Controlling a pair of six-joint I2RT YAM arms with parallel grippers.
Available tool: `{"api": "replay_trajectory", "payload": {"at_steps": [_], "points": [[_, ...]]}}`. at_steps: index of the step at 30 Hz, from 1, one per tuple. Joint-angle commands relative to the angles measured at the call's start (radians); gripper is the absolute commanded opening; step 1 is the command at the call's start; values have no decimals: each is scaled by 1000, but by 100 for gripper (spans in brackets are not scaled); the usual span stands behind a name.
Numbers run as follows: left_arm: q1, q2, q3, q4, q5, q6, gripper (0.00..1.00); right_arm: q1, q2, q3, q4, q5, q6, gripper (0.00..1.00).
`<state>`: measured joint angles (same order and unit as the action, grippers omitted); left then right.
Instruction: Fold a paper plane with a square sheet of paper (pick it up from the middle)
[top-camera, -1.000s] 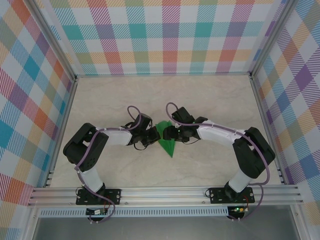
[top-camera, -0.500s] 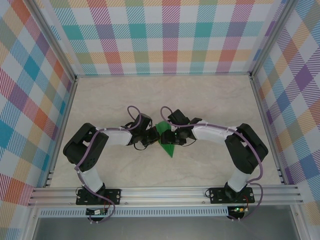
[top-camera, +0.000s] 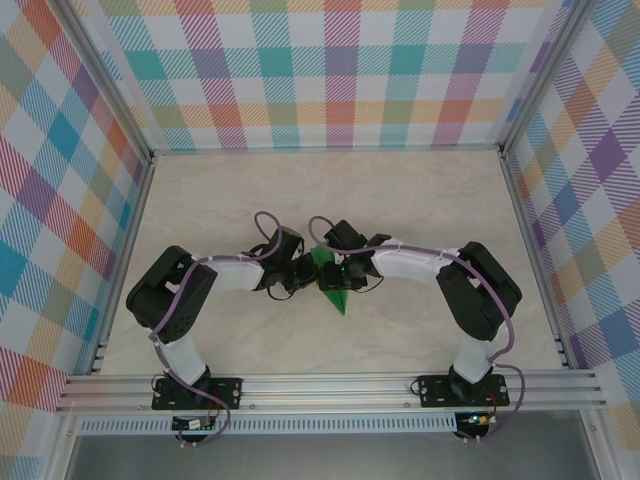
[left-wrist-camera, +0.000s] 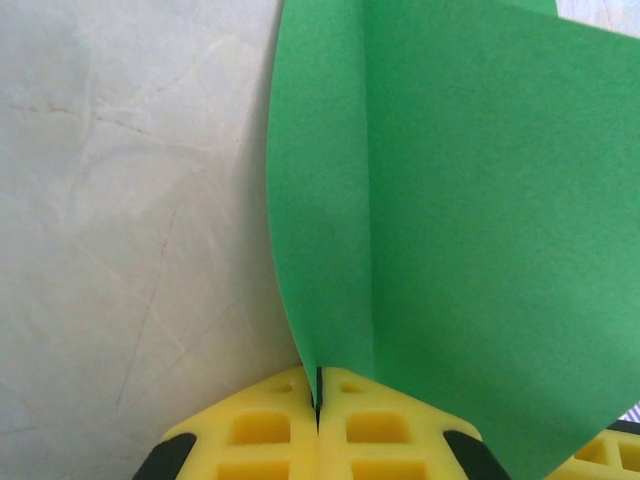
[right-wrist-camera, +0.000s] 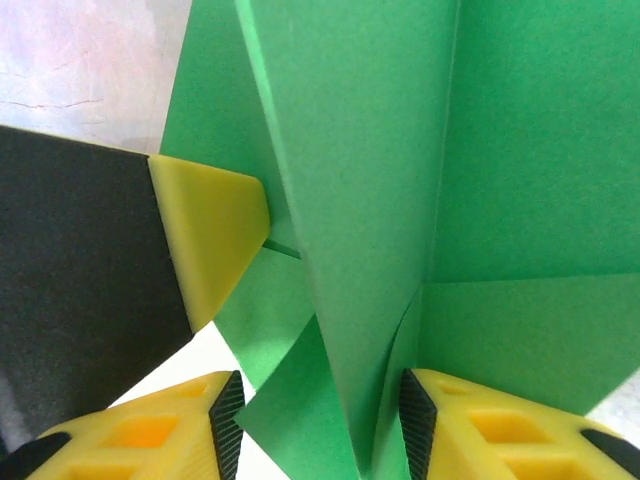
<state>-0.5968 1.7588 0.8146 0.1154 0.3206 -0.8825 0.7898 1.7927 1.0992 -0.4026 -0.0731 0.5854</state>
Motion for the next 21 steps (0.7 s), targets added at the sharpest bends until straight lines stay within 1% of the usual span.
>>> {"api": "replay_trajectory", "payload": {"at_steps": [1, 3, 6, 9, 16, 18, 21], "points": [[15, -41, 7, 3, 9, 8, 7, 11, 26, 32, -37, 60, -8, 48], [19, -56, 12, -14, 6, 11, 13, 12, 32, 37, -45, 73, -6, 47], [35, -95, 15, -51, -5, 17, 23, 14, 39, 43, -56, 84, -4, 43], [59, -147, 19, -107, -28, 33, 32, 18, 48, 51, -60, 85, -4, 41], [119, -251, 27, -271, -126, 65, 47, 28, 77, 83, -92, 125, 9, 38], [131, -276, 30, -326, -170, 73, 54, 30, 86, 91, -103, 140, 15, 38], [146, -312, 29, -381, -224, 78, 68, 31, 87, 94, -110, 157, 26, 34]]}}
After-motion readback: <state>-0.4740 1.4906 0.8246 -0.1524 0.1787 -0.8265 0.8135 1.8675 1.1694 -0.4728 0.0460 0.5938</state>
